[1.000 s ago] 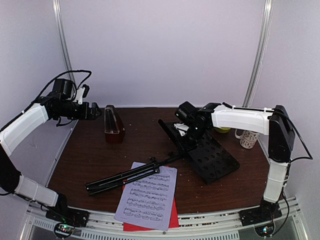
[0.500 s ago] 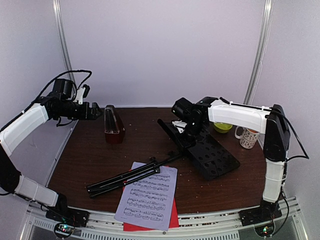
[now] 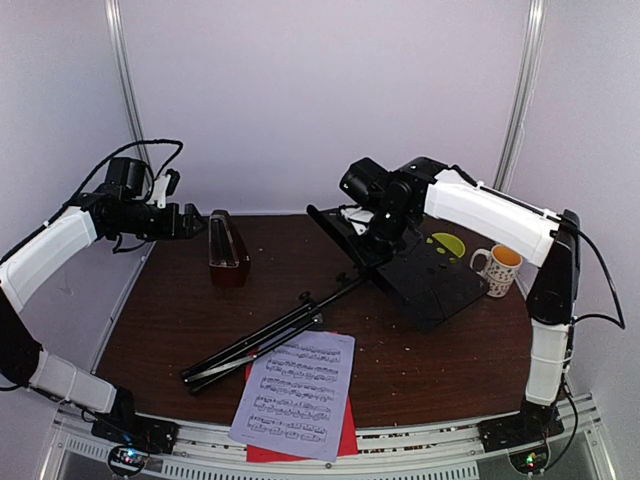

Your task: Set up the instrument practice props

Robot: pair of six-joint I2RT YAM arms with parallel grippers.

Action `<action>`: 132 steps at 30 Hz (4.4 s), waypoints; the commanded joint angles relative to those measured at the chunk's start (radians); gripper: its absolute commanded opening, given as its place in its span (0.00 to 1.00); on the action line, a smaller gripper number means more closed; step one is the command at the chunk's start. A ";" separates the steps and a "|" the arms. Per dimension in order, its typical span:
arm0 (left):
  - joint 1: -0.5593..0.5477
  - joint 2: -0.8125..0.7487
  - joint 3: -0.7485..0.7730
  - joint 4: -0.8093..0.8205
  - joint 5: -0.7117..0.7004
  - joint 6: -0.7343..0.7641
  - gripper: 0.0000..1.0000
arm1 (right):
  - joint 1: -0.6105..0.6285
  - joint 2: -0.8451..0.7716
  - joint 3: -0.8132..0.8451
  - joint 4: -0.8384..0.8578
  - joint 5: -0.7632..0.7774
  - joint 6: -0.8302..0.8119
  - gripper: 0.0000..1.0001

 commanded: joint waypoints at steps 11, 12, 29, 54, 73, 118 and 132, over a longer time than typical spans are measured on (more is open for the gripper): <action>-0.006 -0.025 0.029 0.055 0.061 -0.029 0.98 | 0.038 -0.175 0.207 0.016 0.316 -0.042 0.00; -0.006 -0.024 0.033 0.056 0.069 -0.031 0.98 | 0.042 -0.186 0.211 0.028 0.347 -0.059 0.00; -0.005 -0.059 0.085 0.073 0.119 -0.048 0.98 | 0.110 -0.408 0.217 0.447 0.785 -0.549 0.00; -0.382 -0.019 -0.088 0.523 -0.052 -0.017 0.96 | 0.231 -0.409 0.034 1.027 0.922 -1.362 0.00; -0.560 0.293 -0.039 0.869 -0.046 0.190 0.74 | 0.277 -0.501 -0.177 1.138 0.834 -1.435 0.00; -0.597 0.512 0.156 0.848 -0.067 0.357 0.07 | 0.320 -0.580 -0.240 1.226 0.620 -1.436 0.00; -0.580 0.538 0.165 0.705 -0.085 0.688 0.00 | 0.317 -0.584 -0.199 1.174 0.623 -1.464 0.00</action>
